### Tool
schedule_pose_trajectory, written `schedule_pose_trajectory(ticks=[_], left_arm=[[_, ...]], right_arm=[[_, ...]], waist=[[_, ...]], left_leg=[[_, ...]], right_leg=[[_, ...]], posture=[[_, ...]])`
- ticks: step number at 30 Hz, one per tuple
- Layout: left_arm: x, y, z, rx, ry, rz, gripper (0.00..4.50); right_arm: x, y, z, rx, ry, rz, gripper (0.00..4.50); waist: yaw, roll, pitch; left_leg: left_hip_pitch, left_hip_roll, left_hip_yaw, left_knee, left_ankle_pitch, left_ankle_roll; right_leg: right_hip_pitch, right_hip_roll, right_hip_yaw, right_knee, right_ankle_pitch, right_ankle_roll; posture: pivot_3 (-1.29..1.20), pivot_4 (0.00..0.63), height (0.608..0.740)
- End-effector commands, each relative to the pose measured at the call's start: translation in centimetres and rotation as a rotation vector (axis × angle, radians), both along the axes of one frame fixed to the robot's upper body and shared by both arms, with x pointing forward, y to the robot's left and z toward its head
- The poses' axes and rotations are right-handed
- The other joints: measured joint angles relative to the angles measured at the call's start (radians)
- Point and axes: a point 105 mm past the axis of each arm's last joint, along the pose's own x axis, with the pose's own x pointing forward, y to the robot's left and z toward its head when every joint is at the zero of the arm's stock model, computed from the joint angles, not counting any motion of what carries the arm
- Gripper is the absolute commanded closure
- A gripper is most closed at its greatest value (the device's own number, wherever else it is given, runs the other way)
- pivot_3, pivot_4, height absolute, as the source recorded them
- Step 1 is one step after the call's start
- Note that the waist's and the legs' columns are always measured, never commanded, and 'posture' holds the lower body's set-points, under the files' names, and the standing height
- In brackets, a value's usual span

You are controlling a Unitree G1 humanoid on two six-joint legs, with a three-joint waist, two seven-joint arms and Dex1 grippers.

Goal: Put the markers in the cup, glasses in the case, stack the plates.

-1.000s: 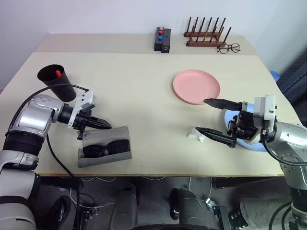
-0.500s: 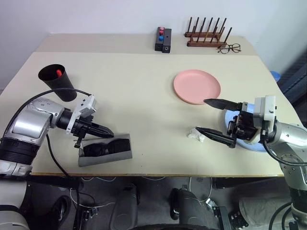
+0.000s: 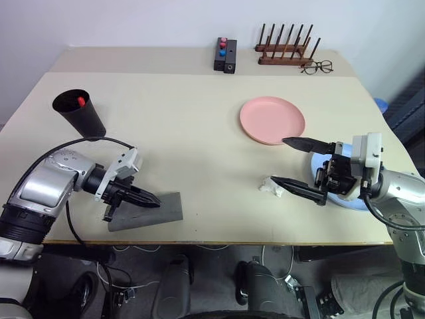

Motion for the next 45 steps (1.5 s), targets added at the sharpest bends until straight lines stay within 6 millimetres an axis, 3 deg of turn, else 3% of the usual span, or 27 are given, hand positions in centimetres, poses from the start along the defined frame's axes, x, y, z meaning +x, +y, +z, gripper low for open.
schedule_pose_trajectory(ticks=[1, 6, 10, 14, 16, 18, 21, 23, 29, 37, 42, 45], left_arm=[[-0.6, -0.1, 0.0, 0.010, -0.012, -0.009, 4.45], [-1.2, 0.1, -0.7, 0.039, -0.014, -0.021, 4.45], [-0.3, 0.1, -0.1, 0.021, -0.051, 0.005, 4.45], [0.8, -0.2, 2.0, -0.060, -0.040, 0.071, 4.45], [1.5, -0.4, 4.6, -0.164, -0.026, 0.099, 4.45], [1.8, -0.4, 5.8, -0.204, -0.028, 0.106, 4.45], [3.2, -0.6, 9.4, -0.325, -0.109, 0.110, 3.69], [4.4, -1.0, 11.5, -0.410, -0.197, 0.129, 2.82], [5.8, -1.8, 12.5, -0.476, -0.354, 0.111, 0.03], [5.2, -2.3, 10.7, -0.468, -0.366, 0.085, 0.03], [4.9, -2.6, 10.1, -0.457, -0.419, 0.058, 0.03], [4.4, -2.9, 10.0, -0.476, -0.397, 0.042, 0.03]], right_arm=[[-0.2, 0.0, 0.9, 0.005, -0.047, 0.002, 0.17], [-0.2, 0.0, 0.9, 0.004, -0.049, 0.000, 0.17], [-0.2, 0.0, 0.9, 0.004, -0.050, -0.002, 0.17], [-0.1, -0.1, 0.9, 0.010, -0.050, -0.006, 0.17], [0.0, 0.0, 1.0, 0.020, -0.051, -0.010, 0.17], [0.1, 0.0, 1.0, 0.026, -0.051, -0.011, 0.17], [0.4, 0.0, 1.0, 0.034, -0.051, -0.020, 0.17], [0.7, -0.1, 1.0, 0.038, -0.049, -0.045, 0.17], [2.3, -0.6, 1.5, 0.088, -0.042, -0.166, 0.17], [3.2, -2.2, 1.3, 0.046, -0.032, -0.342, 0.17], [3.8, -2.9, -0.9, -0.121, 0.066, -0.442, 0.17], [3.6, -5.0, -1.8, -0.214, 0.142, -0.537, 0.17]], waist=[[0.000, 0.000, 0.000], [0.000, 0.001, -0.001], [0.000, 0.001, -0.001], [0.001, 0.001, -0.001], [0.001, 0.001, 0.000], [0.000, 0.000, 0.000], [0.000, 0.000, 0.000], [0.002, 0.000, 0.000], [-0.003, 0.000, 0.000], [0.000, 0.000, 0.000], [0.001, 0.000, -0.001], [0.001, 0.000, 0.000]], left_leg=[[0.000, 0.000, 0.000, 0.000, 0.000, 0.000], [0.000, 0.000, 0.000, 0.000, 0.000, 0.000], [0.000, 0.000, 0.000, 0.000, 0.000, 0.000], [0.000, 0.000, 0.000, 0.000, 0.000, 0.000], [0.000, 0.000, 0.000, 0.000, 0.000, 0.000], [0.000, 0.000, 0.000, 0.000, 0.000, 0.000], [0.000, 0.000, 0.000, 0.000, 0.000, 0.000], [0.000, 0.000, 0.000, 0.001, 0.000, 0.000], [0.001, 0.000, 0.000, 0.000, 0.000, 0.000], [0.001, 0.000, -0.001, 0.001, 0.000, 0.000], [0.000, 0.000, -0.001, 0.001, 0.000, 0.000], [0.000, 0.000, -0.001, 0.001, 0.000, 0.000]], right_leg=[[0.000, 0.000, 0.000, 0.000, 0.000, 0.000], [0.000, 0.000, 0.000, 0.000, -0.001, 0.001], [0.000, 0.000, 0.000, 0.000, -0.001, 0.002], [0.000, 0.000, 0.000, 0.000, -0.001, 0.002], [0.000, 0.000, 0.000, 0.000, -0.001, 0.002], [0.000, 0.000, 0.000, 0.000, -0.001, 0.002], [0.000, 0.000, 0.000, 0.000, -0.001, 0.002], [0.000, 0.000, 0.000, 0.001, -0.001, 0.002], [0.001, 0.000, 0.000, 0.001, 0.001, 0.000], [0.001, 0.001, 0.000, 0.001, 0.001, -0.001], [0.001, 0.001, 0.000, 0.001, 0.001, -0.001], [0.001, 0.001, 0.000, 0.001, 0.001, -0.001]], posture=[[0.00, 0.150, 0.740], [0.00, 0.150, 0.740], [0.00, 0.150, 0.740], [0.00, 0.150, 0.740], [0.00, 0.150, 0.740], [0.00, 0.150, 0.740], [0.00, 0.150, 0.740], [0.00, 0.150, 0.740], [0.00, 0.150, 0.740], [0.00, 0.150, 0.740], [0.00, 0.150, 0.740], [0.00, 0.150, 0.740]])
